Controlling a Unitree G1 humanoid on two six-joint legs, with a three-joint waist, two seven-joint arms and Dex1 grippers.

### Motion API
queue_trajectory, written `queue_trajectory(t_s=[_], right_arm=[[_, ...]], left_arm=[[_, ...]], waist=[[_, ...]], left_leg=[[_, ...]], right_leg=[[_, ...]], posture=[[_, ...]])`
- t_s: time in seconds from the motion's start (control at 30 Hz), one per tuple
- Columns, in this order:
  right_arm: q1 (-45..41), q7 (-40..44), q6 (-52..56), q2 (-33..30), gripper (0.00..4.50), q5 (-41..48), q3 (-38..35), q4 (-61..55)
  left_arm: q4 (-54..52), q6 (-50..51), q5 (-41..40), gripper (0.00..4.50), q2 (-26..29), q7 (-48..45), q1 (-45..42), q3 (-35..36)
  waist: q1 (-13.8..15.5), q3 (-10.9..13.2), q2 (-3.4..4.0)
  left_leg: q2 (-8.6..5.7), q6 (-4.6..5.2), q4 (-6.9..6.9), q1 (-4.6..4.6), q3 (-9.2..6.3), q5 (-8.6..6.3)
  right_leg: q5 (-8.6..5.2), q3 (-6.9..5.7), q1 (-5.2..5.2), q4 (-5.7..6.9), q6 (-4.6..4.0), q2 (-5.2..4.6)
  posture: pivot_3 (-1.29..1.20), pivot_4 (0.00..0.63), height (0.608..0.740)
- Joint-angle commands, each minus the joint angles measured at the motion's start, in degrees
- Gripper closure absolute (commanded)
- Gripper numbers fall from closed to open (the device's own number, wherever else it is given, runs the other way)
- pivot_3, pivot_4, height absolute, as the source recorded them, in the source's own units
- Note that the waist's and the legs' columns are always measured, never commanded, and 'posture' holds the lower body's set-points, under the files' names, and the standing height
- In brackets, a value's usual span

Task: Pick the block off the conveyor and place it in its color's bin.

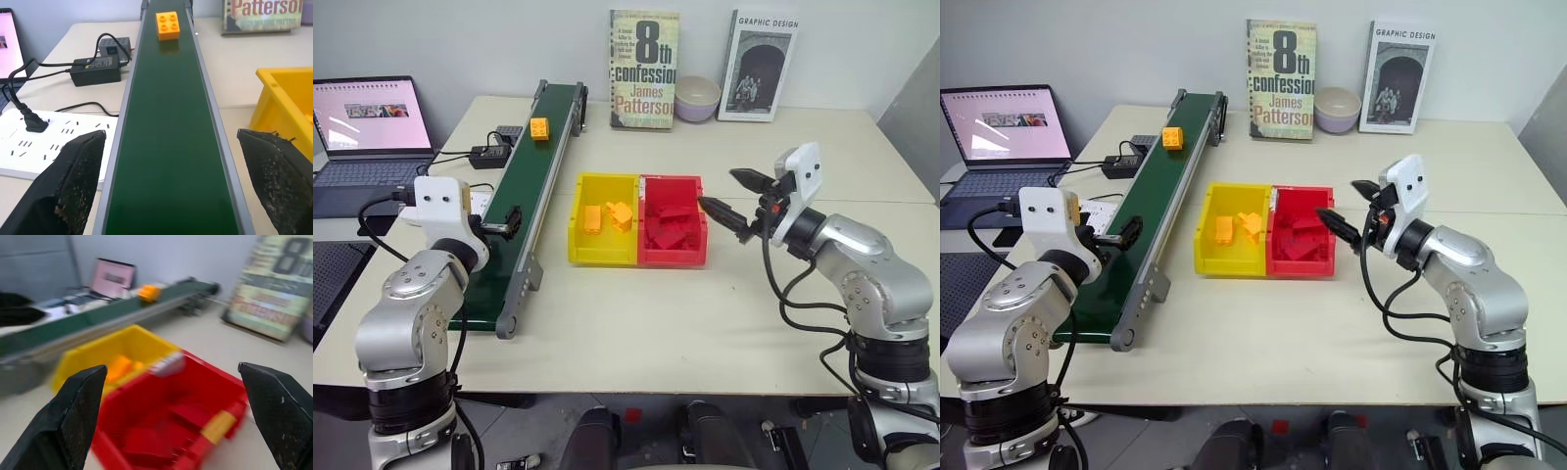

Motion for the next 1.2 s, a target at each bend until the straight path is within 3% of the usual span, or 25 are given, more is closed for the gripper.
queue_trajectory(t_s=[0.03, 0.33, 1.2], right_arm=[[-3.5, 7.5, 2.5, -1.6, 0.00, 7.5, 1.5, -3.4], [-4.6, 8.8, 3.5, -2.0, 0.00, 9.8, 4.9, -5.6], [-5.6, 7.0, 3.7, -3.3, 0.00, 10.4, 5.2, -5.3]], left_arm=[[1.4, -1.5, 1.9, 0.02, -0.8, 1.7, -1.4, -0.8], [4.2, -2.5, 3.0, 0.02, -2.5, 2.3, -3.2, -2.3], [10.9, -3.2, 4.9, 0.02, -3.3, 2.7, -7.0, -4.2]], waist=[[0.0, 0.0, 0.00], [0.1, 0.0, -0.01], [0.1, 0.0, -0.01]], left_leg=[[0.00, 0.00, 0.00, 0.01, 0.01, 0.00], [0.00, 0.00, 0.00, -0.03, -0.01, 0.00], [0.02, 0.00, -0.01, -0.03, -0.02, 0.00]], right_leg=[[0.00, 0.01, 0.01, 0.00, 0.00, 0.00], [0.00, 0.00, -0.01, -0.03, 0.00, -0.06], [0.00, 0.02, -0.02, -0.03, 0.00, -0.16]], posture=[[0.00, 0.150, 0.740], [0.00, 0.150, 0.740], [0.00, 0.150, 0.740]])
